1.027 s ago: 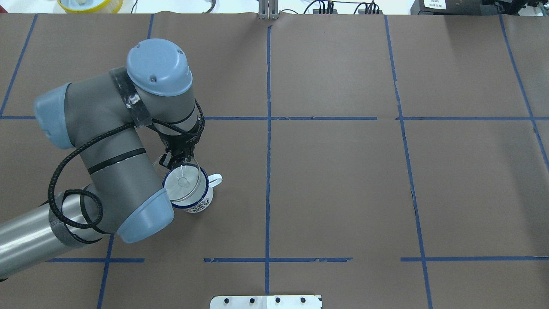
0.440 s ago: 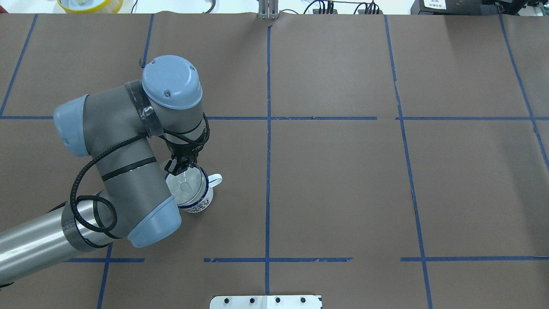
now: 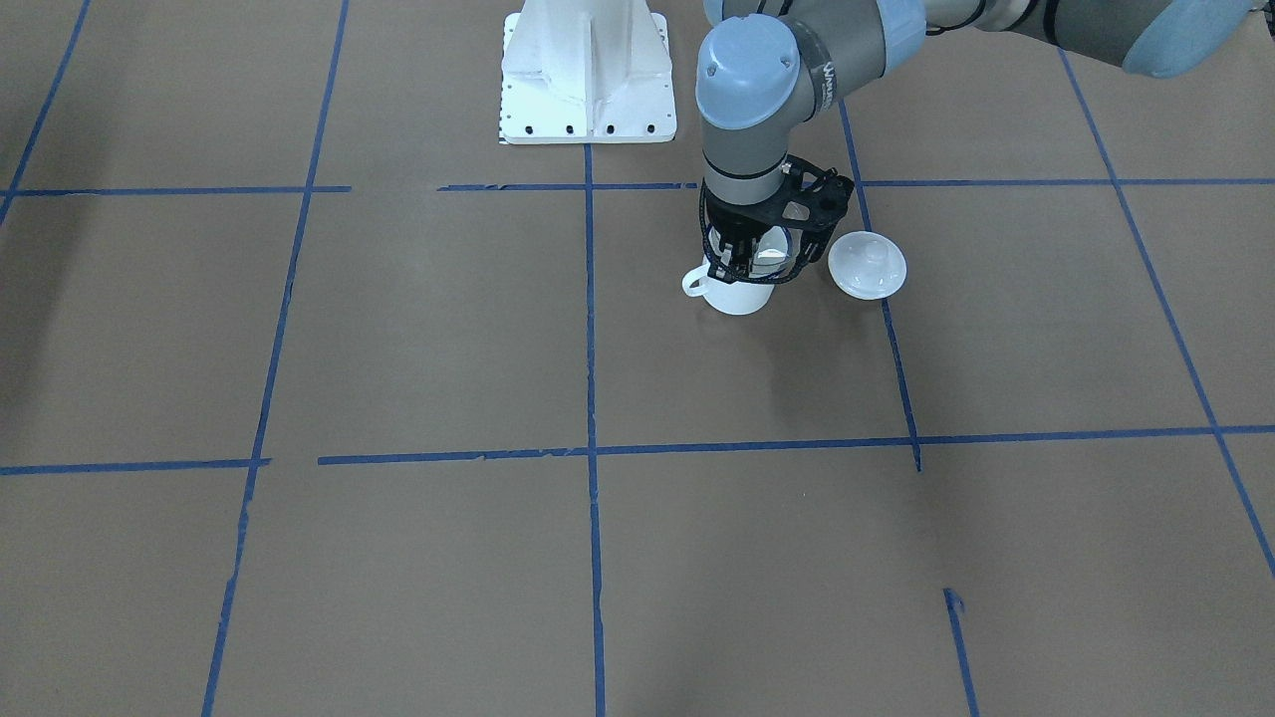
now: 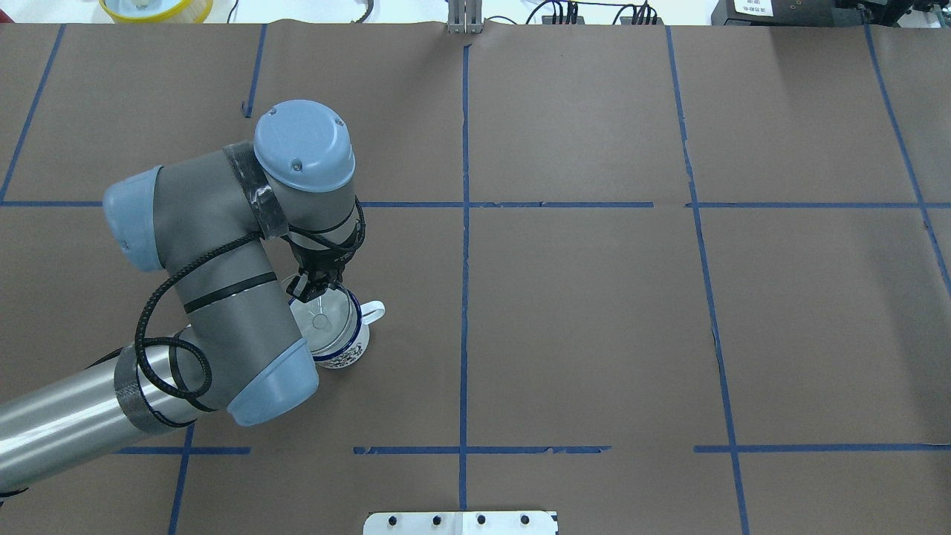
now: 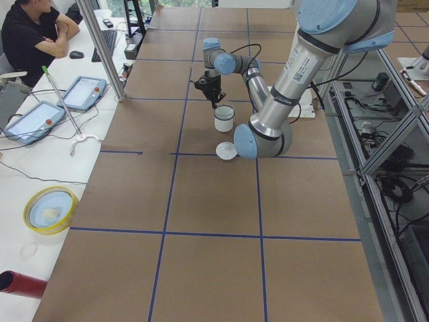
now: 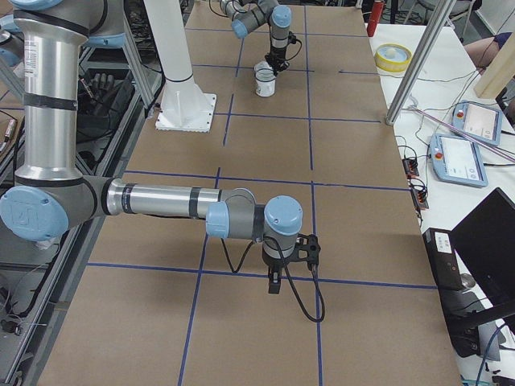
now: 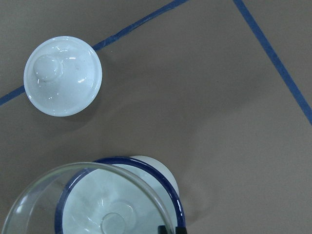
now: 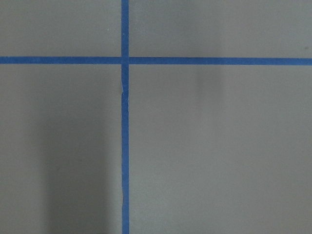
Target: Place funnel on cup
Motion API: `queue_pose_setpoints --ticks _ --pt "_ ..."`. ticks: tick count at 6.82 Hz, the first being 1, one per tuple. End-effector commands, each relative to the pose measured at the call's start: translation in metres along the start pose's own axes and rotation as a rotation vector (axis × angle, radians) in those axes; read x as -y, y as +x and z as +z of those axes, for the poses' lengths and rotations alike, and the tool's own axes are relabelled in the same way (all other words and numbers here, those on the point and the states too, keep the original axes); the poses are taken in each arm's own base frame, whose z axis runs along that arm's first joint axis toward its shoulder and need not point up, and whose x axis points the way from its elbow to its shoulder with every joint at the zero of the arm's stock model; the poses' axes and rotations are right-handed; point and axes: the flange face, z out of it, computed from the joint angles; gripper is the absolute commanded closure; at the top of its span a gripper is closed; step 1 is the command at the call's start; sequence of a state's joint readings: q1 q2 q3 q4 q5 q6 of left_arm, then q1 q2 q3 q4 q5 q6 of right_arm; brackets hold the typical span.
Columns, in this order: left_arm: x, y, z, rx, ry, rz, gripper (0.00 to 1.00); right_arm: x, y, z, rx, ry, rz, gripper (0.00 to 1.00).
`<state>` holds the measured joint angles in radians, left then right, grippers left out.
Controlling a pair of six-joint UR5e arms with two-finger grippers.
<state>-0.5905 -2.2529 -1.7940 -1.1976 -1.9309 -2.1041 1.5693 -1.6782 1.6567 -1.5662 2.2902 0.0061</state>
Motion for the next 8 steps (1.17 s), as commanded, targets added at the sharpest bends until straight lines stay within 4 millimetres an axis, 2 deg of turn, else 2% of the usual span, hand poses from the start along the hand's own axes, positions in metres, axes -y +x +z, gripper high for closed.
queue_pose_setpoints --ticks 1,2,4,5,7,8 --pt "-0.005 -0.002 0.002 0.003 -0.002 0.016 0.69 0.0 0.0 0.0 0.0 0.0 0.0 0.0" --pt "-0.006 -0.001 0.0 -0.002 -0.003 0.02 0.03 0.0 0.0 0.0 0.0 0.0 0.0 0.0" --pt "-0.007 -0.004 -0.005 -0.011 -0.007 0.042 0.0 0.0 0.0 0.0 0.0 0.0 0.0 0.0" --pt "0.002 -0.008 -0.023 -0.038 -0.013 0.14 0.0 0.0 0.0 0.0 0.0 0.0 0.0 0.0" --pt "0.086 -0.017 -0.065 -0.138 0.029 0.38 0.0 0.0 0.0 0.0 0.0 0.0 0.0 0.0" --pt "0.148 -0.015 -0.081 -0.184 0.071 0.462 0.0 0.0 0.0 0.0 0.0 0.0 0.0 0.0"
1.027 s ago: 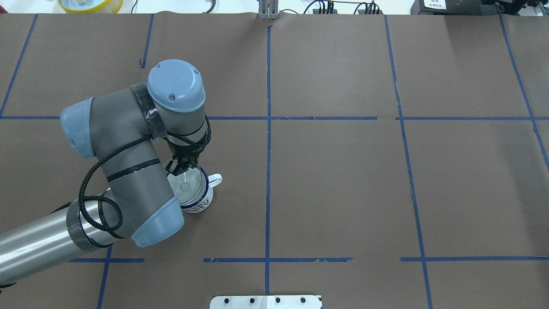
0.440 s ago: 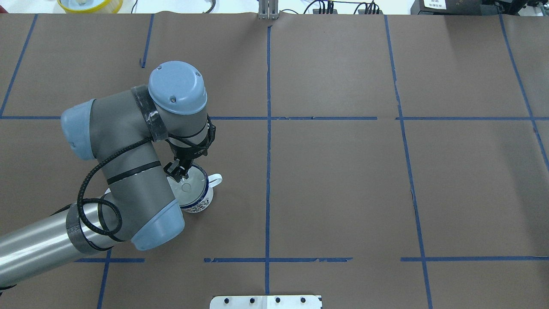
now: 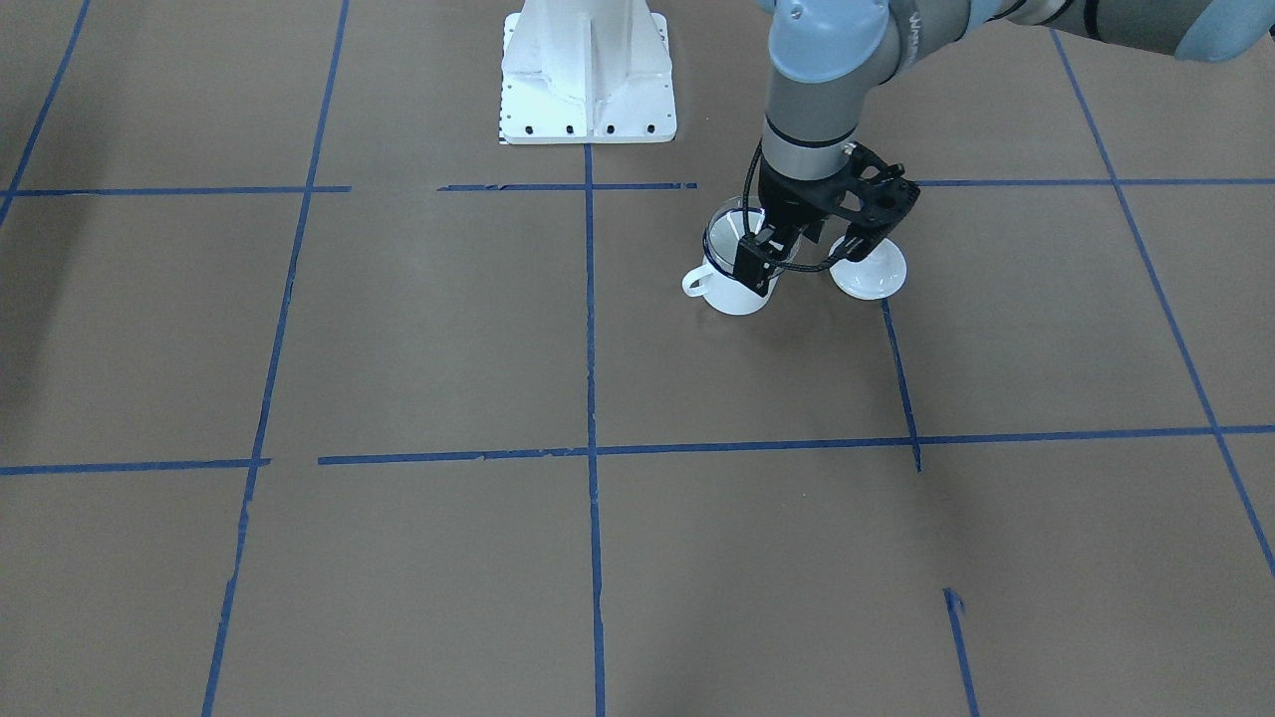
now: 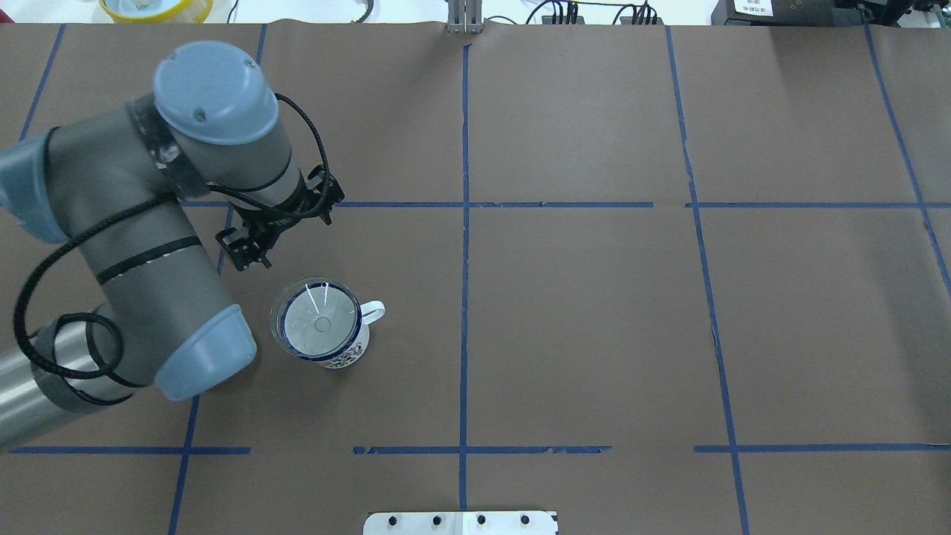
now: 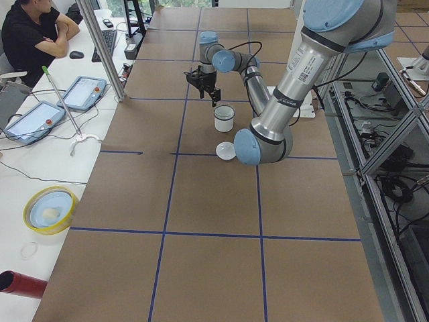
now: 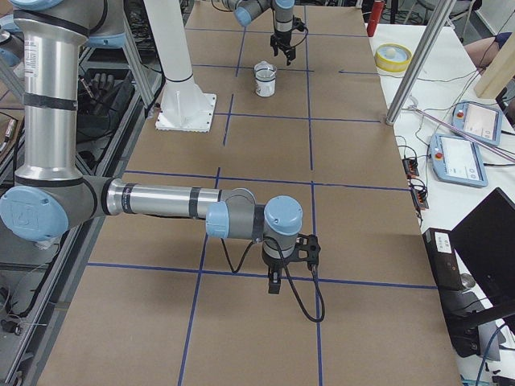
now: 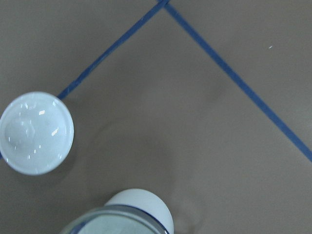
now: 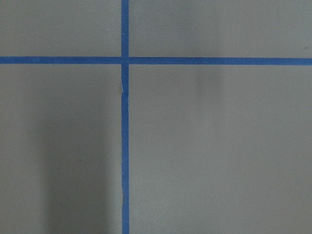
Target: Place funnel on cup
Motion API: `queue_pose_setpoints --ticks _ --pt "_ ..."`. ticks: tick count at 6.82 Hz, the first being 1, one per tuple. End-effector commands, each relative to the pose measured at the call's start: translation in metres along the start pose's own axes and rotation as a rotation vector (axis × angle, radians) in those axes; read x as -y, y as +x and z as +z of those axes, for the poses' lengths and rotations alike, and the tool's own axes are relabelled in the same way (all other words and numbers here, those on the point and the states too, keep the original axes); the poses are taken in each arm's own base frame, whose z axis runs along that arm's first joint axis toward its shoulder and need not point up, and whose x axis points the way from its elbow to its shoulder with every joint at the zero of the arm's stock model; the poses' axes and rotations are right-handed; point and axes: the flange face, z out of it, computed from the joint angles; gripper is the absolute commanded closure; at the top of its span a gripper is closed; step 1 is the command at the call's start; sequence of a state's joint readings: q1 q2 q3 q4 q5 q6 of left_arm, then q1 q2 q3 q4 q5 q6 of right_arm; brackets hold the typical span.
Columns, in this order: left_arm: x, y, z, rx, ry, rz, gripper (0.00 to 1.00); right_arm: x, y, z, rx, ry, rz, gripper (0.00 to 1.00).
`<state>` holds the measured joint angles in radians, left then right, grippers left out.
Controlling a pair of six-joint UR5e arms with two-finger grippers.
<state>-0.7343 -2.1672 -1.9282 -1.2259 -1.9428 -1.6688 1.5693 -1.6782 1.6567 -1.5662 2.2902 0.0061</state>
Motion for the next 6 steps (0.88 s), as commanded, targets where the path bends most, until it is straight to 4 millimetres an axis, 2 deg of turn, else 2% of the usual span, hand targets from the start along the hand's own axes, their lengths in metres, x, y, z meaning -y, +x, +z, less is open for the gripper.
queue_pose_setpoints --ticks 1,2,3,4,5,6 --pt "0.11 -0.062 -0.014 -0.058 0.018 0.279 0.0 0.0 0.0 0.001 0.0 -0.001 0.001 0.0" --pt "0.18 -0.116 -0.011 -0.087 0.011 0.382 0.0 0.0 0.0 0.001 0.0 -0.001 0.001 0.0" --pt "0.237 -0.18 0.006 -0.102 -0.037 0.478 0.0 0.0 0.0 0.0 0.0 0.0 0.0 0.0" --pt "0.283 -0.235 0.014 -0.075 -0.037 0.58 0.0 0.0 0.0 0.001 0.0 -0.001 0.001 0.0" --pt "0.33 -0.293 0.013 -0.041 -0.016 0.693 0.0 0.0 0.0 0.001 0.0 -0.001 0.001 0.0" --pt "0.375 -0.36 0.008 -0.015 -0.001 0.779 0.0 0.0 0.0 0.001 0.0 -0.001 0.001 0.0"
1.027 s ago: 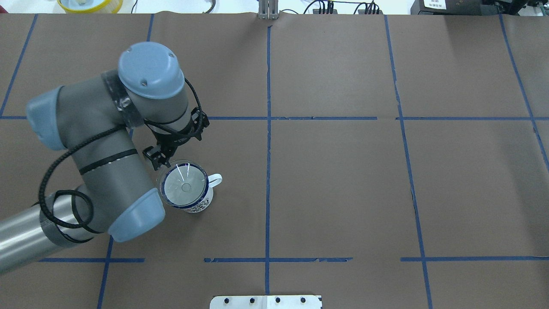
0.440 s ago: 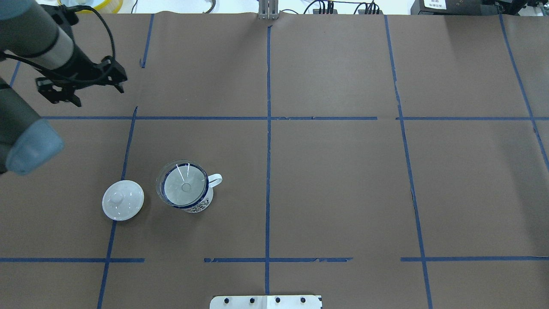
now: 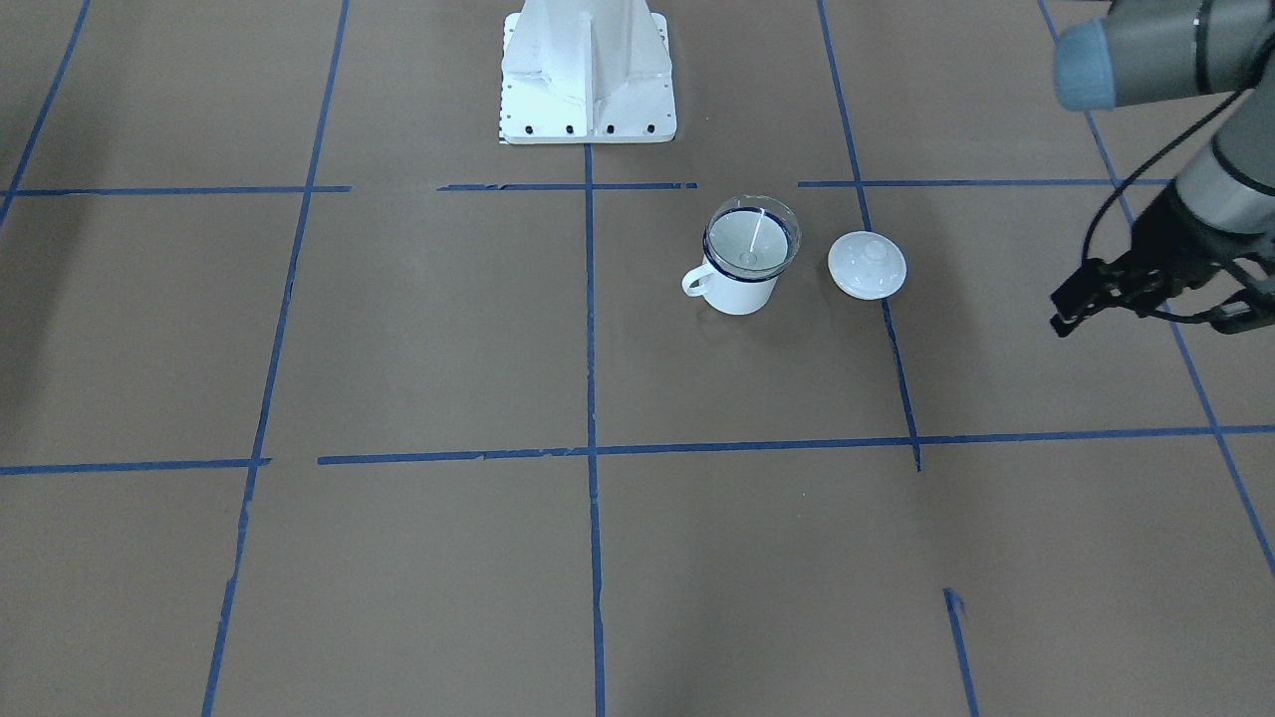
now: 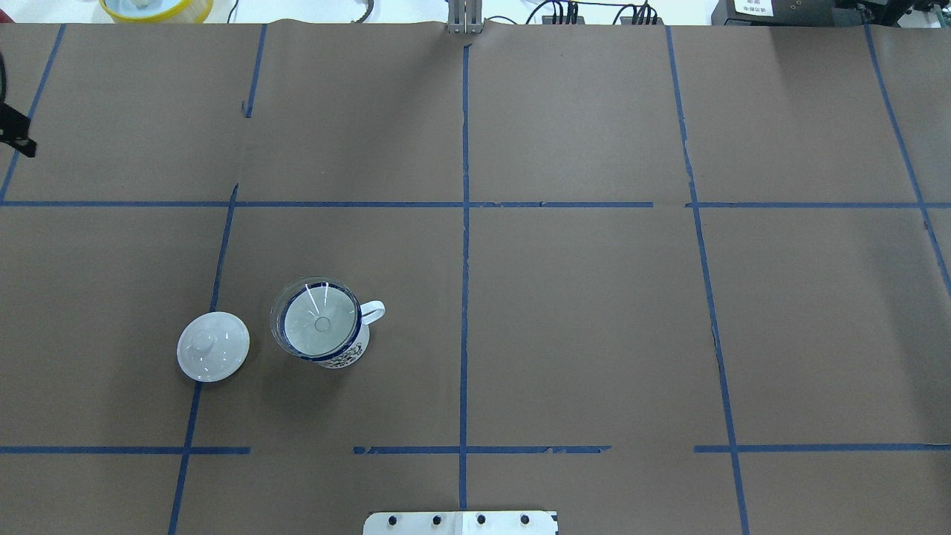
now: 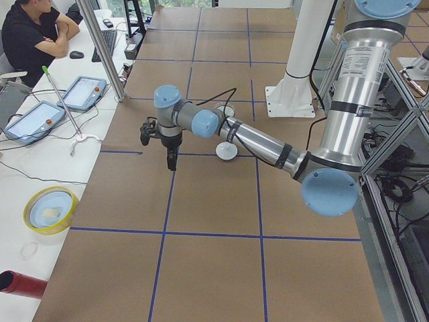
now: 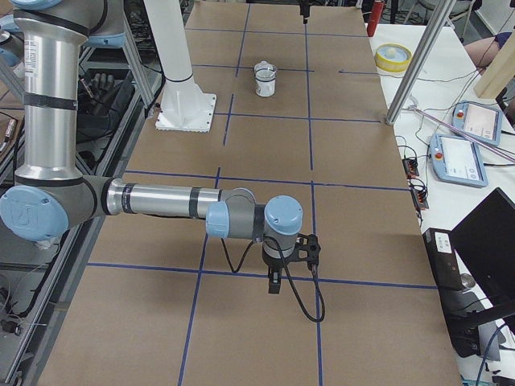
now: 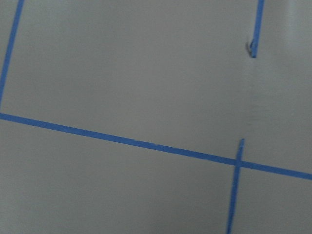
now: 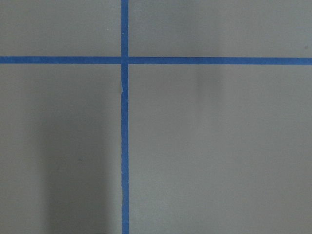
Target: Place funnel on cup
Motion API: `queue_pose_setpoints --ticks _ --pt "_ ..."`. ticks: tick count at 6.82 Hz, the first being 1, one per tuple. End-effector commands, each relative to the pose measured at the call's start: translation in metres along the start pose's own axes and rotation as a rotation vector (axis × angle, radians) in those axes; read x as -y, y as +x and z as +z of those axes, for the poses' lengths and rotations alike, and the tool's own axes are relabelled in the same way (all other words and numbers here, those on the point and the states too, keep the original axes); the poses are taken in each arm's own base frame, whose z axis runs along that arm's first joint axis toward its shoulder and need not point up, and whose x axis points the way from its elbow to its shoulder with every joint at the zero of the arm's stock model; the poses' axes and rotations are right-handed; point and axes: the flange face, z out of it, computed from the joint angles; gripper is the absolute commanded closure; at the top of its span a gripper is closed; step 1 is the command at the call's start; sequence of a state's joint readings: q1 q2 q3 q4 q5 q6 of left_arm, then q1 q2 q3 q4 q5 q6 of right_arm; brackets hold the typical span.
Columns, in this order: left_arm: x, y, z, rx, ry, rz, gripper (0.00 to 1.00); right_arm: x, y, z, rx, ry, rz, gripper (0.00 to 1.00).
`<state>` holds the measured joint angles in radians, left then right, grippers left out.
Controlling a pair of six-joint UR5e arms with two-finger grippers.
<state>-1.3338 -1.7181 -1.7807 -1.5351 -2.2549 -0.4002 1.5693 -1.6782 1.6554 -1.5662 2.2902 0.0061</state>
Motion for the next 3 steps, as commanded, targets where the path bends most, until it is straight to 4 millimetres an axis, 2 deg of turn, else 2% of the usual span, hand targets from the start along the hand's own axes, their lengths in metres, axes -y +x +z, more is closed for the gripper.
queue_pose_setpoints --ticks 1,3 --pt "-0.019 -0.135 -0.012 0.042 -0.003 0.178 0.0 0.0 0.0 0.0 0.0 0.0 0.0 0.0" --pt "-0.037 -0.171 0.008 0.039 -0.049 0.134 0.0 0.0 0.0 0.0 0.0 0.001 -0.001 0.0"
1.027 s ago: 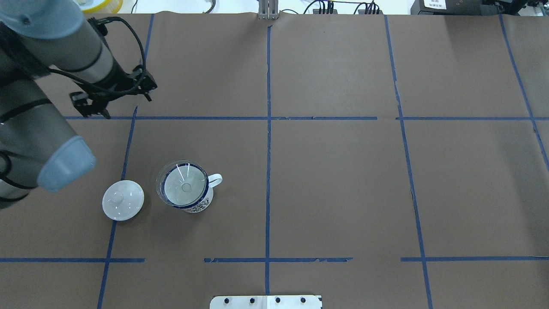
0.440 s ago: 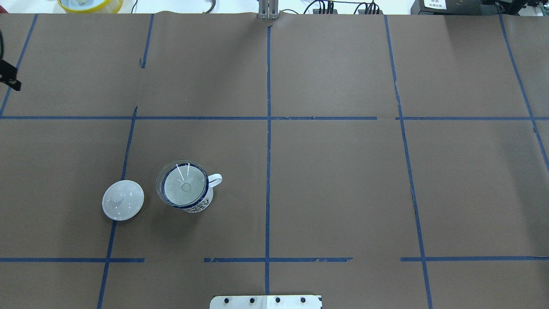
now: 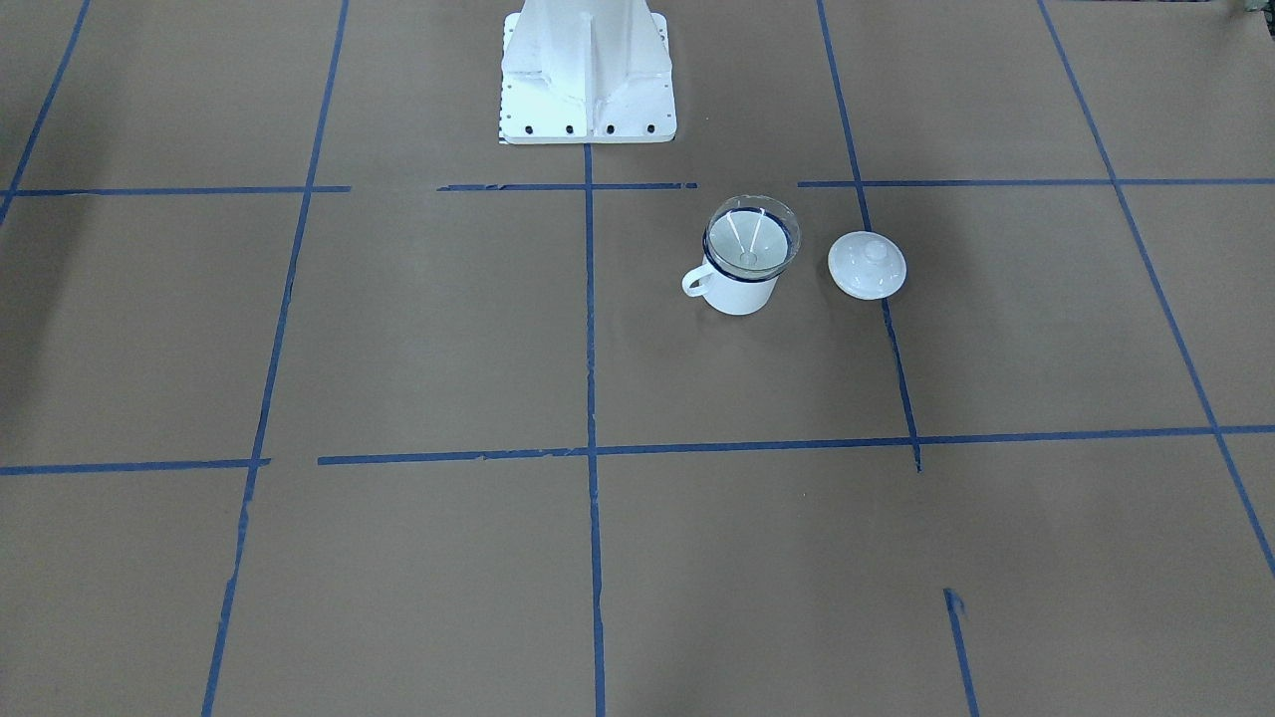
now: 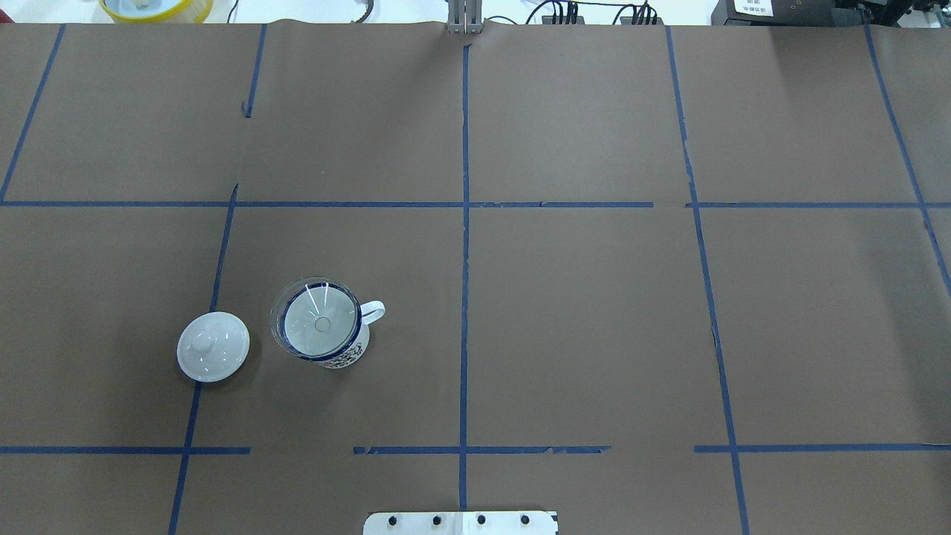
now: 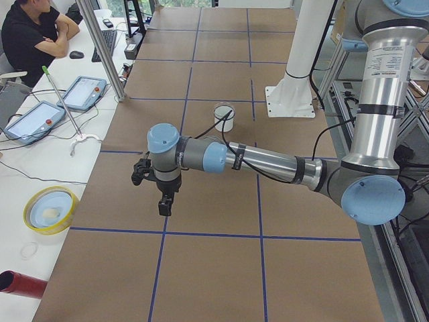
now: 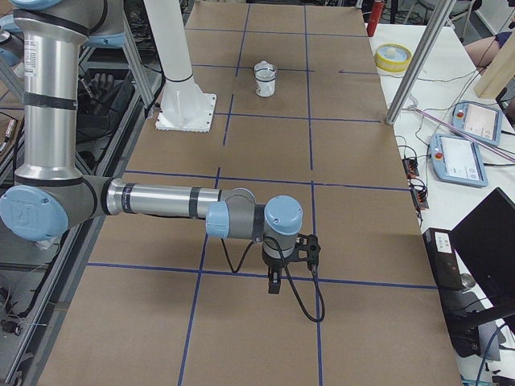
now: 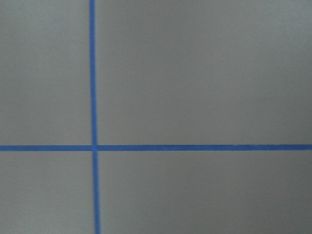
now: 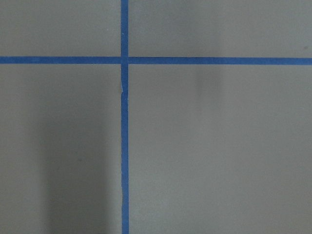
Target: Place funnel on cup
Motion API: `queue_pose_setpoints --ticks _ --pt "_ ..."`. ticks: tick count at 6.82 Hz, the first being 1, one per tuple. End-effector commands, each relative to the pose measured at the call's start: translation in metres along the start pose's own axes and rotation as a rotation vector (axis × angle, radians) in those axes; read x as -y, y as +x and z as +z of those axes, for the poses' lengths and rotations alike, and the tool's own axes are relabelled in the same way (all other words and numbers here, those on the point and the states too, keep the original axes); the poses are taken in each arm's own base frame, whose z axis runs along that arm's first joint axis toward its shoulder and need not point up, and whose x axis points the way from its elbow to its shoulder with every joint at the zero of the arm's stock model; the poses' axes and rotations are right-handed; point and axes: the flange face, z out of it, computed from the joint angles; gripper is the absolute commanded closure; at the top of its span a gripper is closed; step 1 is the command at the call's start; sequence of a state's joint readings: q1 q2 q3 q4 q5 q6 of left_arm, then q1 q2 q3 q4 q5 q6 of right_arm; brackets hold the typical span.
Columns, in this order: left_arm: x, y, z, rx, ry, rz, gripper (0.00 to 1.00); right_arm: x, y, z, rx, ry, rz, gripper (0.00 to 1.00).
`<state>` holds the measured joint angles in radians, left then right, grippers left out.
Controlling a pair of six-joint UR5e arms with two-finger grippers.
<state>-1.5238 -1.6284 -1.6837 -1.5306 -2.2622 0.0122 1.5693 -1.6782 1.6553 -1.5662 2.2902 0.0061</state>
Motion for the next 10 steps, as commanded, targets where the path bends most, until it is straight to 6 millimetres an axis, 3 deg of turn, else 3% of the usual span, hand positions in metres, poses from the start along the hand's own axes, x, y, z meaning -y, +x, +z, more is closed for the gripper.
queue_pose_setpoints --ticks 1,3,4,5,6,7,8,9,10 --pt "-0.021 -0.039 0.017 -0.041 -0.034 0.011 0.0 0.0 0.0 0.0 0.0 0.0 0.0 0.0" --pt "-0.033 -0.036 0.021 -0.129 -0.032 -0.004 0.0 0.0 0.0 -0.001 0.0 0.001 -0.001 0.0" --pt "-0.04 -0.055 0.005 -0.126 -0.001 -0.044 0.0 0.0 0.0 -0.001 0.0 0.001 -0.001 0.0" --pt "-0.048 -0.064 0.004 -0.126 -0.012 -0.078 0.0 0.0 0.0 -0.001 0.0 0.001 -0.001 0.0" --pt "-0.055 -0.082 -0.02 -0.118 -0.015 -0.162 0.0 0.0 0.0 -0.001 0.0 0.001 -0.001 0.0" --pt "-0.061 -0.079 -0.024 -0.121 -0.007 -0.162 0.0 0.0 0.0 -0.001 0.0 0.001 -0.001 0.0" --pt "-0.059 -0.08 -0.021 -0.121 -0.008 -0.162 0.0 0.0 0.0 -0.001 0.0 0.001 -0.001 0.0" --pt "-0.065 -0.09 -0.006 -0.125 -0.036 -0.185 0.0 0.0 0.0 0.0 0.0 0.0 0.0 0.0" --pt "-0.065 -0.089 -0.008 -0.123 -0.034 -0.182 0.0 0.0 0.0 0.0 0.0 0.0 0.0 0.0"
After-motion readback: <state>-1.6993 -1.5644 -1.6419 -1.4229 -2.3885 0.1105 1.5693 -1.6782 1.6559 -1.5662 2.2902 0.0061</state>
